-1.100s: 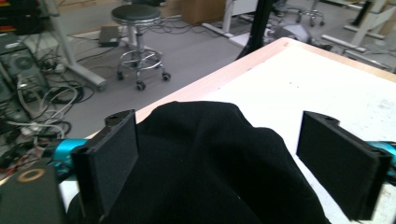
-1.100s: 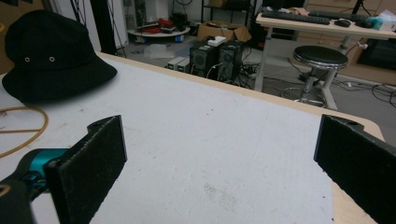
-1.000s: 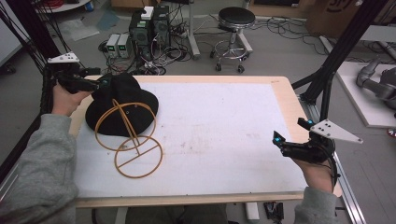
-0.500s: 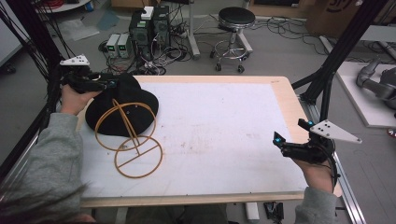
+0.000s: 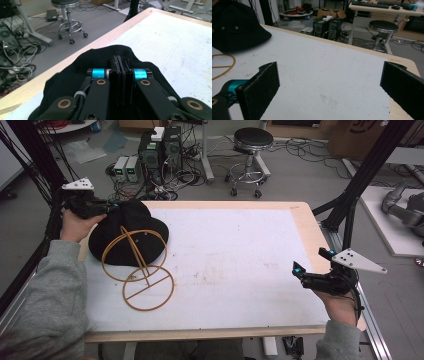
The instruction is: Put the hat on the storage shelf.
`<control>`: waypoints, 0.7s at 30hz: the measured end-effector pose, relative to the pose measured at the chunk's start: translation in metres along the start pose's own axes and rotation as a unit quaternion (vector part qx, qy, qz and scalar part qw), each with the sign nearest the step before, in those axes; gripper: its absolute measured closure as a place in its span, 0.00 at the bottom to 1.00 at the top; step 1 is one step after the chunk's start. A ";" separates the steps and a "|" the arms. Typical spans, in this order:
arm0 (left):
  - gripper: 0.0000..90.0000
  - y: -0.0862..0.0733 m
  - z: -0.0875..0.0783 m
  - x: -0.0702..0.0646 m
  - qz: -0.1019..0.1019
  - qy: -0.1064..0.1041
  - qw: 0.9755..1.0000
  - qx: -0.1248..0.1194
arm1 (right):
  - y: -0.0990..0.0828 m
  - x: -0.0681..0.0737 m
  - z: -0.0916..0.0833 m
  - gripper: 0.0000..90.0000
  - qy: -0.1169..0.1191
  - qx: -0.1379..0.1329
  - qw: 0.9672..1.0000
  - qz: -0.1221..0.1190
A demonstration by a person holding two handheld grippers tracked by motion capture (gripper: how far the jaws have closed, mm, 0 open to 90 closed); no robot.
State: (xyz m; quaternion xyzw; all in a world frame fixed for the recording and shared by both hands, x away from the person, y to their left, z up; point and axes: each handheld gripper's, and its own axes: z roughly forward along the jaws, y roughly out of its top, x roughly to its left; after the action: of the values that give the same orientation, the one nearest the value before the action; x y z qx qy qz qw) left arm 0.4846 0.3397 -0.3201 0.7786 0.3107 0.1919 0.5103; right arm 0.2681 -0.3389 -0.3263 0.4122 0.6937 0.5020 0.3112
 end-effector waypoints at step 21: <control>0.98 0.058 -0.090 -0.015 0.035 0.015 0.998 -0.050 | 0.001 0.000 -0.001 0.02 0.017 -0.012 1.000 0.001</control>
State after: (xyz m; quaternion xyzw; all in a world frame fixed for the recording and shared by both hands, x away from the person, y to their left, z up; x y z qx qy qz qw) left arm 0.4351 0.3741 -0.2298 0.7594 0.2807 0.2364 0.5372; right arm 0.2678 -0.3390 -0.3253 0.4010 0.6924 0.5174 0.3035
